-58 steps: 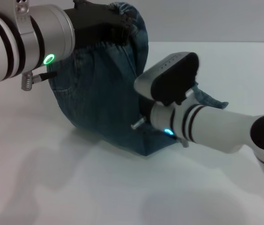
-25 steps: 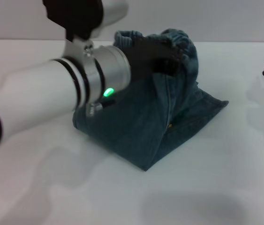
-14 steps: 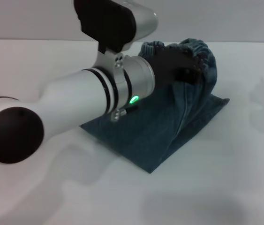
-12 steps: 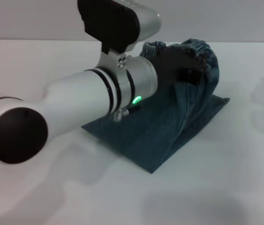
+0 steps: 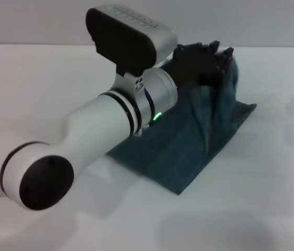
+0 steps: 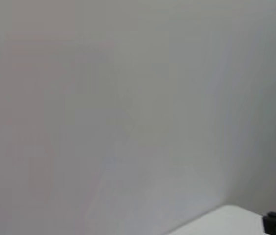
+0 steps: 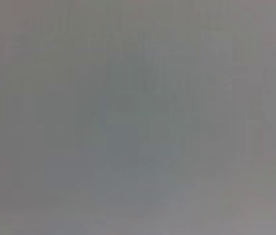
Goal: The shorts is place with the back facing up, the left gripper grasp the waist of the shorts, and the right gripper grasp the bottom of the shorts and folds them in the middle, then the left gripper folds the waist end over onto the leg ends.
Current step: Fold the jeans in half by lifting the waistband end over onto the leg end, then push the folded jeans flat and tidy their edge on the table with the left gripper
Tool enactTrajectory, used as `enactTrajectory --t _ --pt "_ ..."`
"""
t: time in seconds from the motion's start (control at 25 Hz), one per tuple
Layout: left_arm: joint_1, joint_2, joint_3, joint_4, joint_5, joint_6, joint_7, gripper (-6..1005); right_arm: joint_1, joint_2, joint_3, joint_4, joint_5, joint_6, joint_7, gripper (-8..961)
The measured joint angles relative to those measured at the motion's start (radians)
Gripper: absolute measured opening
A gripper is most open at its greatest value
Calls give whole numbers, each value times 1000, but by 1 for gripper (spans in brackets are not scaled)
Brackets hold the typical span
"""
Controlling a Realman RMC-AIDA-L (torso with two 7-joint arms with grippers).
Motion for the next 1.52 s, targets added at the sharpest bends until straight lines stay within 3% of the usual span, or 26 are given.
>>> enactTrajectory --t 0.2,0.28,0.48,0.72,0.88,1.0,1.12,1.28,1.4,1.52 --pt "-2 2 35 50 2 120 -6 201 2 -1 1 -1 -7 0 1 40" --pt "-3 2 37 52 3 127 -7 396 1 0 1 -1 -9 0 1 40" --pt "7 2 40 69 2 166 -8 618 0 1 -6 -1 -9 0 7 41" --pt "96 9 108 130 11 436 -7 749 15 -1 -42 0 -69 14 46 41" --pt "154 9 145 182 12 627 -10 818 44 -1 -94 -13 -266 -27 223 42" --pt "191 9 170 219 12 744 -12 853 55 -2 -142 -45 -498 -147 462 42" --pt "209 9 172 227 12 763 -13 857 63 -1 -196 -141 -769 -362 689 42" --pt "211 9 192 262 13 771 -13 860 141 11 -292 -468 -1024 -838 900 42" --pt "214 9 195 275 13 770 -17 859 162 10 -381 -624 -1001 -1057 934 42" --pt "216 10 202 296 13 767 -44 860 138 7 -417 -643 -863 -1082 939 43"
